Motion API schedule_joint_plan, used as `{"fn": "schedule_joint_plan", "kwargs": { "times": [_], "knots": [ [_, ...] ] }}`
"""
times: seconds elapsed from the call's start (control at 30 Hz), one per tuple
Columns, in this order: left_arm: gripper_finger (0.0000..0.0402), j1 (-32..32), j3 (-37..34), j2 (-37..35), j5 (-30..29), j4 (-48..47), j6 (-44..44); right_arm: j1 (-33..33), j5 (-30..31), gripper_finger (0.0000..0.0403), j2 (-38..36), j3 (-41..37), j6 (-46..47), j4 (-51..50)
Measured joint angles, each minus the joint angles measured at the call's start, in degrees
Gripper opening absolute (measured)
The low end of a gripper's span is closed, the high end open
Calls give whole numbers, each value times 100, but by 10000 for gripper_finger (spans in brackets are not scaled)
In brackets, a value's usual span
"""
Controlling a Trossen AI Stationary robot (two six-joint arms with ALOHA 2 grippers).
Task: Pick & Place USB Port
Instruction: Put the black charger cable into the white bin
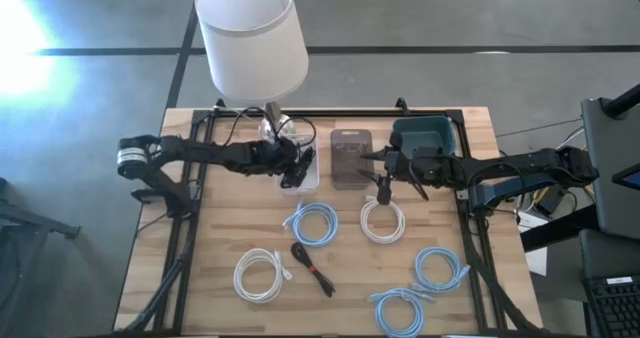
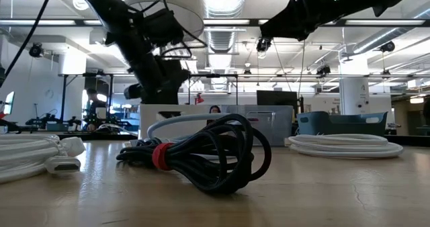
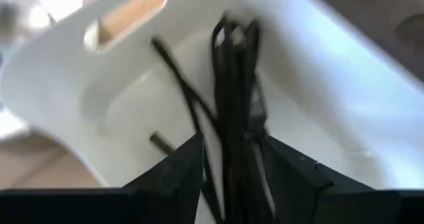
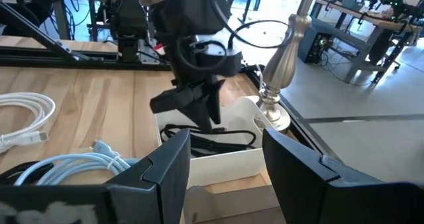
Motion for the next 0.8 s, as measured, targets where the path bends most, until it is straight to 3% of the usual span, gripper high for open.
{"fn": "schedule_joint_plan", "kwargs": {
  "times": [0.37, 0.63, 0.8],
  "knots": [
    [154, -373, 770, -201, 121, 429, 1882, 0, -9, 183, 0, 2, 0, -11],
    [154, -917, 757, -221, 1912, 941, 3203, 0, -6, 183, 0, -2, -12, -46],
    [154, -1225, 587, -205, 2485, 1011, 3431, 0, -4, 183, 0, -9, -15, -47]
  ]
}}
